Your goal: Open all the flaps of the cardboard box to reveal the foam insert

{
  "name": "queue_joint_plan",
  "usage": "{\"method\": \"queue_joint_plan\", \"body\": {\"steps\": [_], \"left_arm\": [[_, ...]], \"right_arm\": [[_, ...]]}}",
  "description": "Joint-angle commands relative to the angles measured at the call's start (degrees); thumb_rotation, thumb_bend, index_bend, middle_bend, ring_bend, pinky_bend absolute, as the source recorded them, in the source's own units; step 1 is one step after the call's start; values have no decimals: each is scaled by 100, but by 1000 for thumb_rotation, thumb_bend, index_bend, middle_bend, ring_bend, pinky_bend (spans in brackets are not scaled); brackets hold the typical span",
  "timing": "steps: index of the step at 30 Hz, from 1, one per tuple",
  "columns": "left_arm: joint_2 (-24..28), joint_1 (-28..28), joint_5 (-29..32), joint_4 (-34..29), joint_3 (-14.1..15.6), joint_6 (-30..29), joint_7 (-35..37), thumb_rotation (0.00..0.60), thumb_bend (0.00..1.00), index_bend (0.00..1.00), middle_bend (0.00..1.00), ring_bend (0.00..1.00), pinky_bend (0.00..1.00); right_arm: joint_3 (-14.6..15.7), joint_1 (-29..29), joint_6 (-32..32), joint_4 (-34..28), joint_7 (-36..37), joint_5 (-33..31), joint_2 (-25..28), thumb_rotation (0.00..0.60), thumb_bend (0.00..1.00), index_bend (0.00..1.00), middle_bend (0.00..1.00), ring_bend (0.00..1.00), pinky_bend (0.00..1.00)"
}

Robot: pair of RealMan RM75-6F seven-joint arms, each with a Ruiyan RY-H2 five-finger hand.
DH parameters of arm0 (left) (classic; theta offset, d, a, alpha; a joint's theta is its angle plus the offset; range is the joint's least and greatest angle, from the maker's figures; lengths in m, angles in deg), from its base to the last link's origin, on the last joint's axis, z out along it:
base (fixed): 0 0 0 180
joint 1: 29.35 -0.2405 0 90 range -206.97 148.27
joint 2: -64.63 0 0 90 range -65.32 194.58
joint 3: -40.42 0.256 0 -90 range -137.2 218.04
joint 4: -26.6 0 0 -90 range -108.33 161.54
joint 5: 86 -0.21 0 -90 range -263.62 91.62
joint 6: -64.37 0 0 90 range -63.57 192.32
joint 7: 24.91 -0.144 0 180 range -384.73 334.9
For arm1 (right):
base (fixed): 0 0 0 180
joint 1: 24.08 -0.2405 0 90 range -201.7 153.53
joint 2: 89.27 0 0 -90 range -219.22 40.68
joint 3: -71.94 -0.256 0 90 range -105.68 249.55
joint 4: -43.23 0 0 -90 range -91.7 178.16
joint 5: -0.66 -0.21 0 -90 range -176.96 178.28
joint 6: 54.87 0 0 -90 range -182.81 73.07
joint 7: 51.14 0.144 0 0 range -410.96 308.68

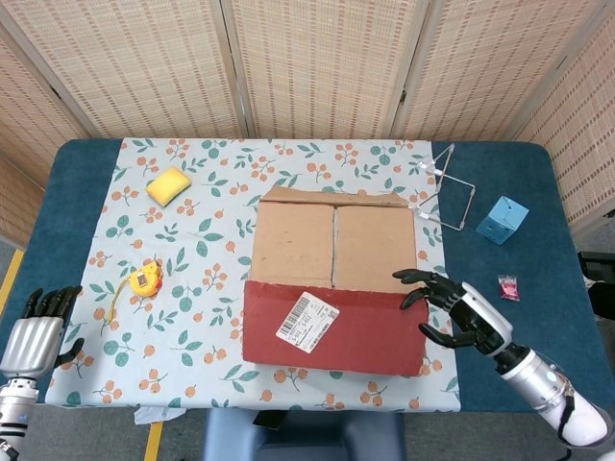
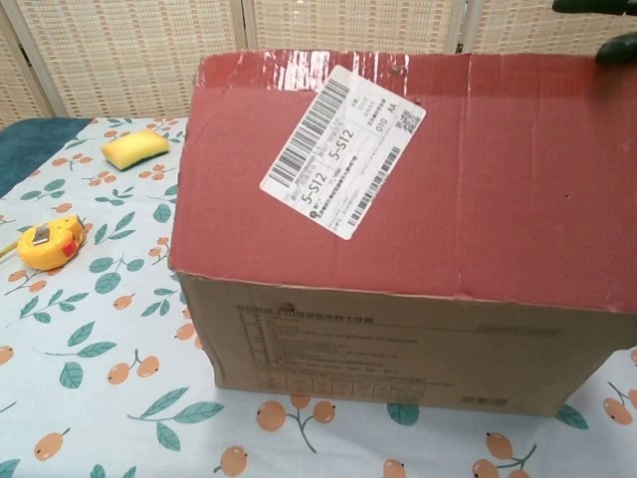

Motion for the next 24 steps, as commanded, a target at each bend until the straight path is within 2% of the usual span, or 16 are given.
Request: {"method": "queue_joint_plan", "body": {"steps": [1,11,24], "left_arm": [[-7,-5,2,-2,5,-7,-19,600,368,92,147,140,76],[-32,-7,-17,-22,19,-33,-102,600,367,92,147,140,76],[-72,1,-42,-28,38,-40,-187,600,368,93,147,141,75]], "right_arm": [[155,142,-301,-380,-352,330,317,549,388,251,183,340,273],[667,535,-855,-1130,-1363,1331,786,551,389,251,180,337,272],[1413,925,-1002,-1176,-2271,2308,809,551,388,249,167,321,263]]}}
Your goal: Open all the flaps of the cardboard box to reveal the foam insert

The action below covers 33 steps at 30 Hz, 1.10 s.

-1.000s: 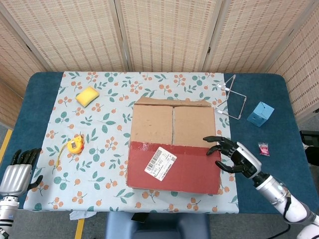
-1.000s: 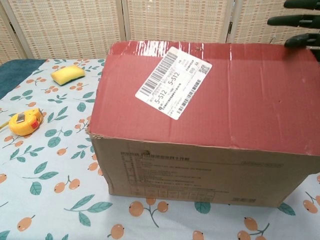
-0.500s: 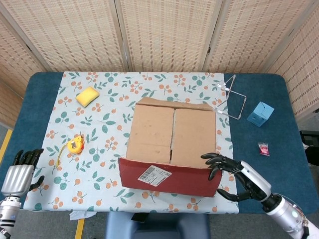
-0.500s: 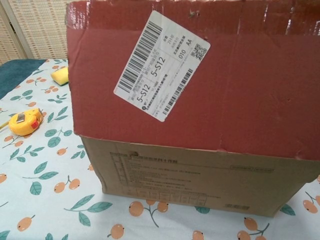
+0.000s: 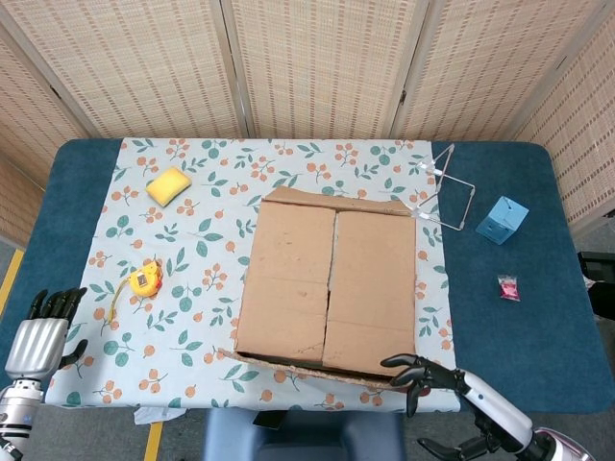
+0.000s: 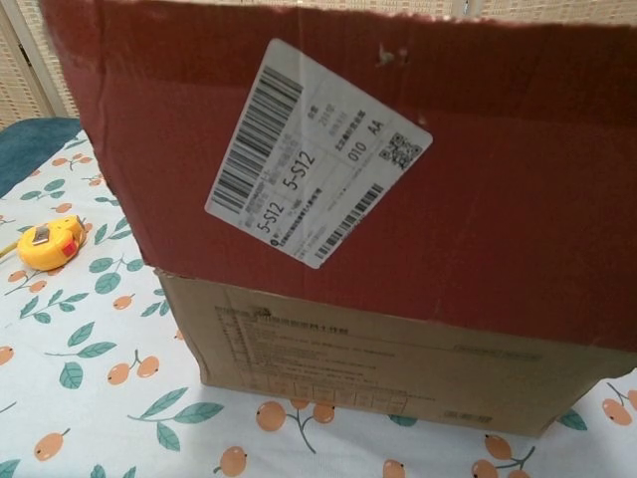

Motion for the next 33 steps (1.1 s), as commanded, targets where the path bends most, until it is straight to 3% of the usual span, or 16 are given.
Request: {"method": "queue_joint_plan", "body": {"steps": [1,12,21,26,33], "left_arm": [[-3,-1,-9,-5,1,-11,-3,600,368,93,147,141,75],[6,10,-2,8,-4,10,39,600,368,92,147,140,76],[-8,33,53,46,-17,74,42,600,368,93,147,141,76],[-16,36,56,51,-17,77,31,600,368,93,147,141,76],[-30,50,78,67,-17,107,15,600,368,93,147,141,76]], "right_arm": [[153,69,-53,50,-109,191,-15,550,389,244,163,317,261],[384,121,-392,193,-404,477,-14,553,389,213,136,291,230],[546,32,-537,332,-601,761,220,553,389,110,39,193,124],[632,84,-763,376,-658,886,303,553,389,92,21,180,118],[785,309,-1557,551,-848,1458,559,555,389,69,1,157,118]]}}
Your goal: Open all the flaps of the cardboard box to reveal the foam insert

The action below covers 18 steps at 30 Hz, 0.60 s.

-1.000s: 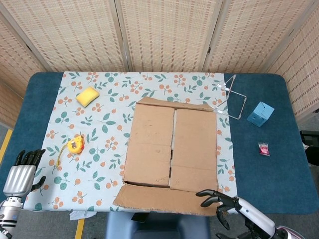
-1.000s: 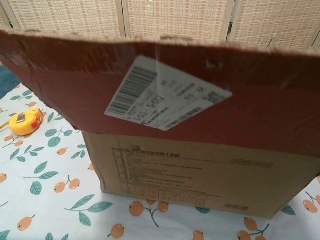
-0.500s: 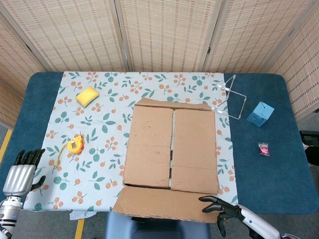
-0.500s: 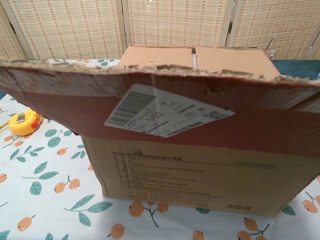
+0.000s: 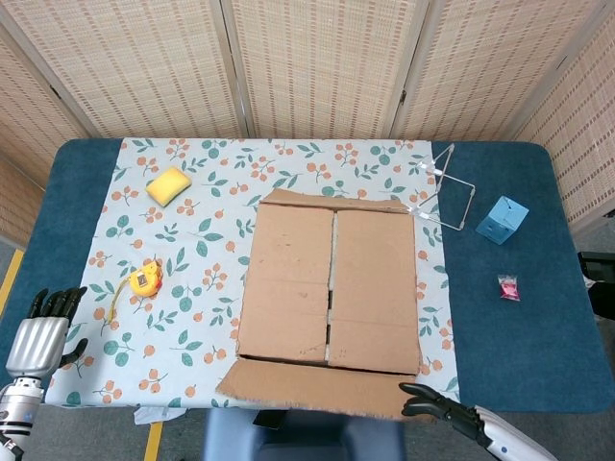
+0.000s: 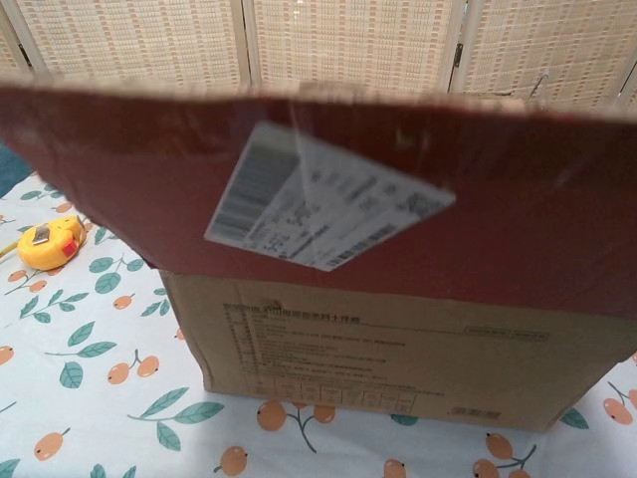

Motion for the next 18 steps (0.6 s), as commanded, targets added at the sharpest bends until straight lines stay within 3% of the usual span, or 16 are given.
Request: {"method": "queue_joint_plan", "body": {"steps": [1,6,12,18], "left_arm": [[-8,8,10,5,0,17,-6,600,368,92,147,141,76],[-27,18,23,15,1,35,-41,600,368,93,147,141,76],[-39,26,23,15,10,49,-61,600,368,93,147,141,76],[-7,24,-1,-6,15,41,14,600,367,93,147,141,76]], "right_arm": [[90,179,-451,143,-193,358,150,555,389,66,0,154,118],[126,332,-753,290,-302,467,133,554,388,59,0,151,118],[-3,389,-823,208,-497,121,71,551,389,58,17,163,89],[-611,203,-187,-251,-1731,-482,58,549,389,190,26,168,46]]}}
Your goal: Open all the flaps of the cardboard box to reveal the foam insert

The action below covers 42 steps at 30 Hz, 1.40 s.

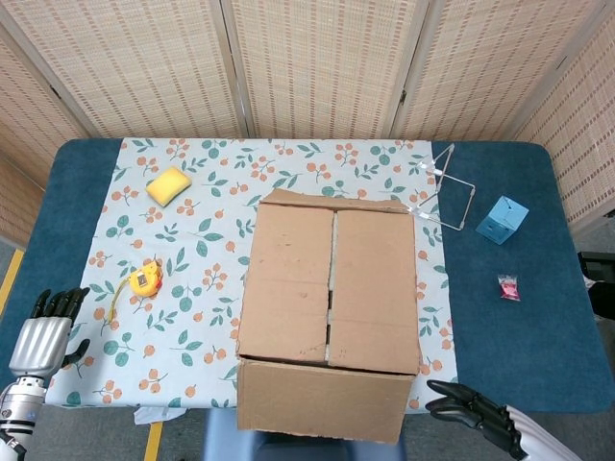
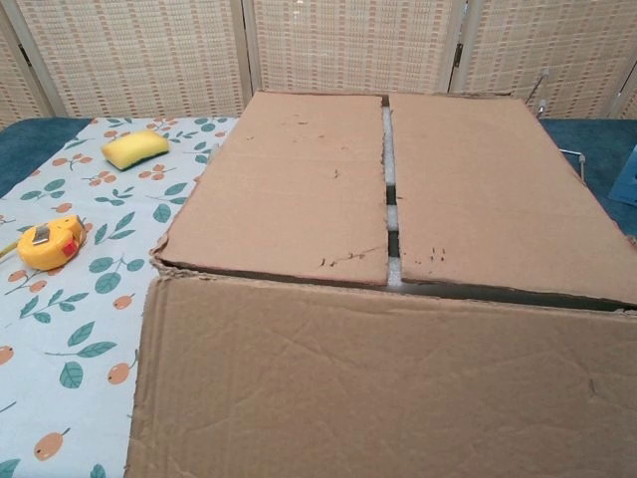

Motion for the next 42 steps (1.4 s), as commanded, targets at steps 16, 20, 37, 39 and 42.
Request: {"method": "queue_joint_plan", "body": {"steps": [16,20,37,39,42], "left_arm": [[149,-52,-181,-86,51,-122,279,600,368,92,147,141,75],[170,-56,-214,-98,62,-132,327,600,368,93,147,140,75],[280,-86,-358,-139,105,-192,616,600,368,92,148,141,75],[295,-91,-362,-139,103,-197,661,600,368,92,148,141,75],[317,-98,-377,-141,101,-214,720,600,367,92,148,141,75]], "right_arm": [[-2769,-1327,2989,-1667,-5999,-2988,-305,282,414,475,45,94,0],[-3013,-1596,3592,-1803,-6996,-3594,-609,275,417,513,56,87,0],[-3427,-2774,4972,-781,-8499,-6025,-2243,257,601,548,69,77,0],[-3450,-2926,5071,-664,-8597,-6276,-2385,258,602,548,69,74,0],[-3445,-3147,5203,-498,-8760,-6586,-2586,255,602,551,70,72,0]]}}
